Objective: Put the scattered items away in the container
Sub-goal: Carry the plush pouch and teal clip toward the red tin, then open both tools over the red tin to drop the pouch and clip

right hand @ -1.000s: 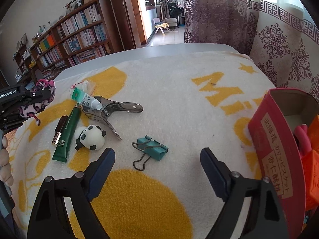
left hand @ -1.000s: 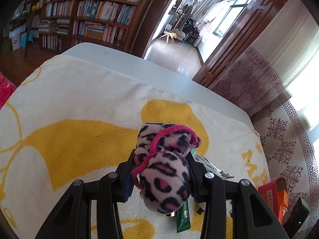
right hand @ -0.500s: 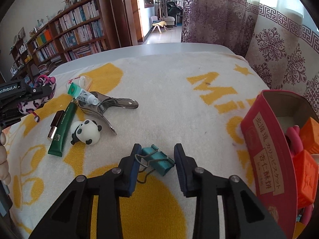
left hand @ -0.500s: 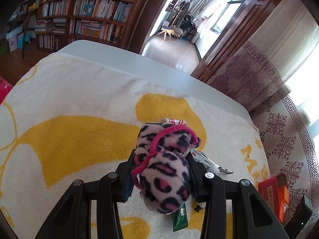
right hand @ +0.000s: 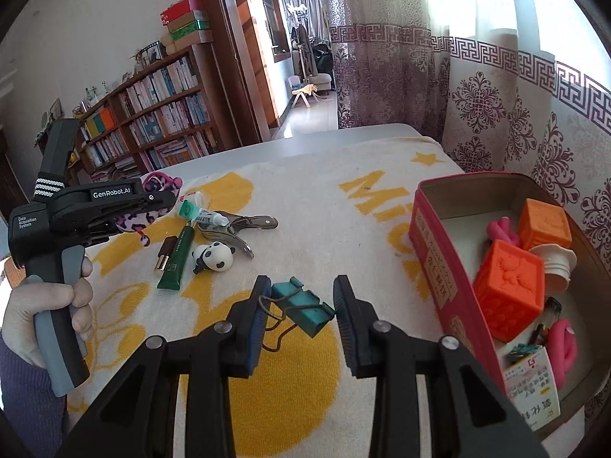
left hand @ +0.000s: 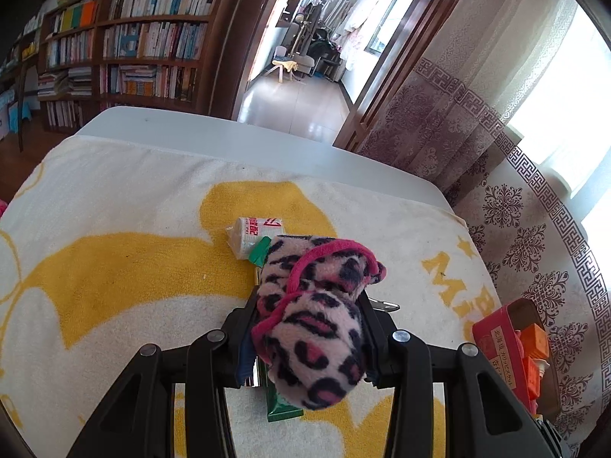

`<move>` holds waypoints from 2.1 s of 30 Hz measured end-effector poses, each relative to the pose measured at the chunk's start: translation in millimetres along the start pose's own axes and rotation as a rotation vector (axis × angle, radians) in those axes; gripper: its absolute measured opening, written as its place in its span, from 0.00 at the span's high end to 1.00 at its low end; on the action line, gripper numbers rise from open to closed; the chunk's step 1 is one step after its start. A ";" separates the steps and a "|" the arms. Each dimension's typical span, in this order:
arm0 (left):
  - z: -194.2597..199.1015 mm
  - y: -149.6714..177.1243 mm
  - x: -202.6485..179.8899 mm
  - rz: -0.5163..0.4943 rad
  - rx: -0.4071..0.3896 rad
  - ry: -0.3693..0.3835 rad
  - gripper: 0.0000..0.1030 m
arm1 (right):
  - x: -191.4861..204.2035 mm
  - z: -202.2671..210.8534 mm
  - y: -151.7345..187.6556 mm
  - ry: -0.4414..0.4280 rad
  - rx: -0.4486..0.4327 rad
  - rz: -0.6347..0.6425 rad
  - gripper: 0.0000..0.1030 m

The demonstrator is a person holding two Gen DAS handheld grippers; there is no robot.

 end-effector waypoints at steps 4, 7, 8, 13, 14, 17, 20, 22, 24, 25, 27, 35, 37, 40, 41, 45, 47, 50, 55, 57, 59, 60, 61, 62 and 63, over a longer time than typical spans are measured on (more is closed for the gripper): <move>0.1 8.6 -26.1 -0.056 0.016 0.031 0.56 | -34.9 16.0 -0.1 0.046 -0.023 -0.059 0.64; -0.7 17.1 -48.0 -0.098 0.034 0.063 0.56 | -68.4 26.2 1.2 0.101 -0.036 -0.107 0.64; -0.4 20.3 -55.6 -0.117 0.037 0.068 0.56 | -80.3 29.4 2.2 0.120 -0.039 -0.127 0.64; 1.3 38.7 -96.5 -0.217 0.057 0.101 0.56 | -141.3 42.1 13.0 0.212 -0.042 -0.233 0.64; 1.4 42.6 -104.6 -0.236 0.063 0.110 0.56 | -152.1 43.9 15.0 0.227 -0.040 -0.250 0.64; 0.3 53.9 -126.5 -0.273 0.088 0.148 0.56 | -176.0 47.6 17.8 0.263 -0.045 -0.282 0.64; -1.0 63.7 -143.5 -0.278 0.117 0.190 0.56 | -191.0 46.5 16.6 0.275 -0.048 -0.290 0.64; -1.5 67.8 -153.5 -0.281 0.130 0.207 0.56 | -198.2 43.6 17.5 0.267 -0.043 -0.309 0.63; -3.3 69.0 -164.9 -0.297 0.135 0.208 0.56 | -201.8 41.7 19.5 0.246 -0.040 -0.330 0.62; -3.9 68.7 -170.8 -0.307 0.134 0.206 0.56 | -202.6 41.0 20.4 0.236 -0.042 -0.339 0.56; -5.8 66.7 -183.3 -0.324 0.132 0.206 0.56 | -203.6 41.2 21.5 0.229 -0.052 -0.351 0.39; -25.4 60.6 -238.2 -0.373 0.136 0.243 0.56 | -203.3 47.0 18.7 0.222 -0.099 -0.332 0.31; -34.2 59.7 -251.6 -0.381 0.142 0.251 0.56 | -202.7 48.1 18.6 0.222 -0.104 -0.325 0.31; -51.6 60.1 -267.7 -0.381 0.164 0.264 0.56 | -199.6 48.0 19.5 0.212 -0.103 -0.314 0.30; -57.7 60.2 -272.9 -0.381 0.172 0.271 0.56 | -198.0 47.4 19.7 0.210 -0.102 -0.307 0.30; -80.6 61.2 -292.1 -0.359 0.219 0.343 0.56 | -191.3 47.8 19.0 0.216 -0.110 -0.276 0.30; -89.5 61.3 -295.2 -0.337 0.235 0.352 0.45 | -189.4 49.6 18.0 0.220 -0.118 -0.268 0.28; -93.9 59.2 -286.9 -0.295 0.216 0.334 0.20 | -189.1 52.1 16.5 0.226 -0.131 -0.269 0.24; -92.3 56.2 -258.9 -0.265 0.197 0.282 0.19 | -186.0 50.2 17.4 0.224 -0.125 -0.277 0.24; -87.1 53.8 -247.4 -0.259 0.180 0.258 0.19 | -182.1 49.4 18.6 0.221 -0.119 -0.275 0.24; -80.6 51.3 -236.8 -0.262 0.164 0.241 0.19 | -177.4 49.9 19.3 0.217 -0.118 -0.273 0.24; -77.4 50.2 -231.7 -0.262 0.160 0.234 0.19 | -174.9 50.6 19.3 0.214 -0.119 -0.272 0.24; -74.2 49.4 -226.9 -0.261 0.156 0.228 0.19 | -172.0 51.7 19.0 0.211 -0.121 -0.271 0.24; -71.0 48.5 -221.9 -0.260 0.151 0.222 0.19 | -168.9 52.9 18.5 0.208 -0.123 -0.270 0.24; -67.6 47.6 -216.7 -0.258 0.146 0.216 0.19 | -165.8 54.1 18.0 0.204 -0.127 -0.269 0.23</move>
Point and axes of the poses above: each gripper's, at about its wrist camera, not at the fingertips, and z roughly against the way its jaws point, x to its left, y to its underside, the point moved 7 cm from there along -z, roughly the way its jaws point, and after that the axes turned 10 degrees about y, right-handed, at the moved point
